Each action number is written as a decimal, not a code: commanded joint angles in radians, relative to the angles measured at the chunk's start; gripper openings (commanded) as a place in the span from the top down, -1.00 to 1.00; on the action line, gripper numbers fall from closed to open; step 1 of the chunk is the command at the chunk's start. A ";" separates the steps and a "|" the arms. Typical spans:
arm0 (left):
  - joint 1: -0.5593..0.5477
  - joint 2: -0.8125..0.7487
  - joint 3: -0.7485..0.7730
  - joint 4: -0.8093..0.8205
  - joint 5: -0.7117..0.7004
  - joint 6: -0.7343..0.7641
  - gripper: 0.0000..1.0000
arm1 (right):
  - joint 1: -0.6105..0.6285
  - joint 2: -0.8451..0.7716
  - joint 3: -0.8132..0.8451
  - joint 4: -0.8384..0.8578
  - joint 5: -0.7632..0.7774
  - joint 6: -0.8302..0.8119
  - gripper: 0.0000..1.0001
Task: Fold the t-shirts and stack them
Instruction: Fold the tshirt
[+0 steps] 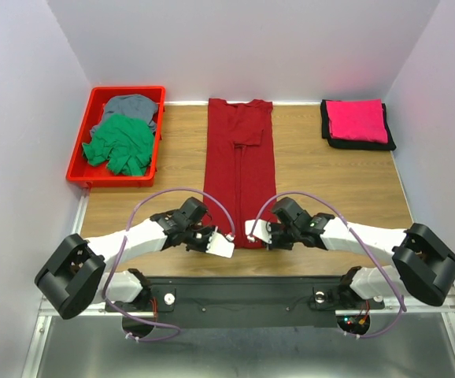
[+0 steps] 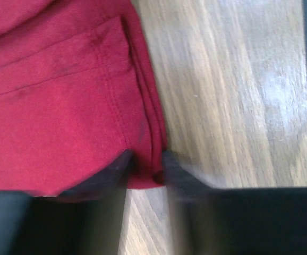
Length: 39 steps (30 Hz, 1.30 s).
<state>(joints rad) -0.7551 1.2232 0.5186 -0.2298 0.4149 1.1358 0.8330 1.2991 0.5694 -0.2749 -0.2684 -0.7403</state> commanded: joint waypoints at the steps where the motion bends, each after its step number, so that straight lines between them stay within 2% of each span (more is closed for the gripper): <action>1: -0.009 0.031 0.023 -0.043 0.009 0.004 0.41 | 0.006 0.026 -0.005 0.003 0.038 0.007 0.92; 2: -0.009 0.041 0.030 -0.045 0.004 -0.005 0.52 | 0.006 0.023 -0.002 0.002 0.038 0.010 0.98; 6: -0.009 0.021 0.069 -0.071 -0.001 -0.034 0.90 | 0.006 -0.032 0.041 -0.038 0.040 0.041 0.99; 8: -0.009 0.001 0.086 -0.089 0.010 -0.047 1.00 | 0.008 -0.052 0.064 -0.066 0.029 0.053 0.99; 13: -0.009 -0.039 0.170 -0.219 0.105 -0.062 1.00 | 0.008 -0.124 0.124 -0.173 -0.009 0.073 0.99; 19: -0.032 -0.145 0.181 -0.305 0.157 -0.067 1.00 | 0.037 -0.191 0.168 -0.279 -0.023 0.088 0.99; 21: -0.064 -0.168 0.189 -0.344 0.168 -0.062 1.00 | 0.072 -0.216 0.178 -0.320 -0.025 0.091 0.99; 25: -0.110 -0.231 0.219 -0.462 0.222 -0.085 1.00 | 0.237 -0.305 0.188 -0.357 -0.018 0.194 0.99; 29: -0.112 -0.272 0.221 -0.456 0.228 -0.148 1.00 | 0.239 -0.302 0.213 -0.368 0.015 0.210 0.99; 32: -0.109 -0.257 0.234 -0.406 0.176 -0.166 1.00 | 0.239 -0.279 0.225 -0.350 0.119 0.167 0.99; 34: -0.086 -0.245 0.238 -0.362 0.128 -0.151 1.00 | 0.233 -0.276 0.230 -0.334 0.138 0.148 0.99; 39: 0.088 -0.127 0.314 -0.332 0.173 -0.018 1.00 | 0.186 -0.273 0.216 -0.265 0.149 0.127 0.99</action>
<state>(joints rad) -0.7525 1.0397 0.7544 -0.6106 0.5720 1.0332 1.0481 1.0279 0.7609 -0.6193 -0.1669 -0.5854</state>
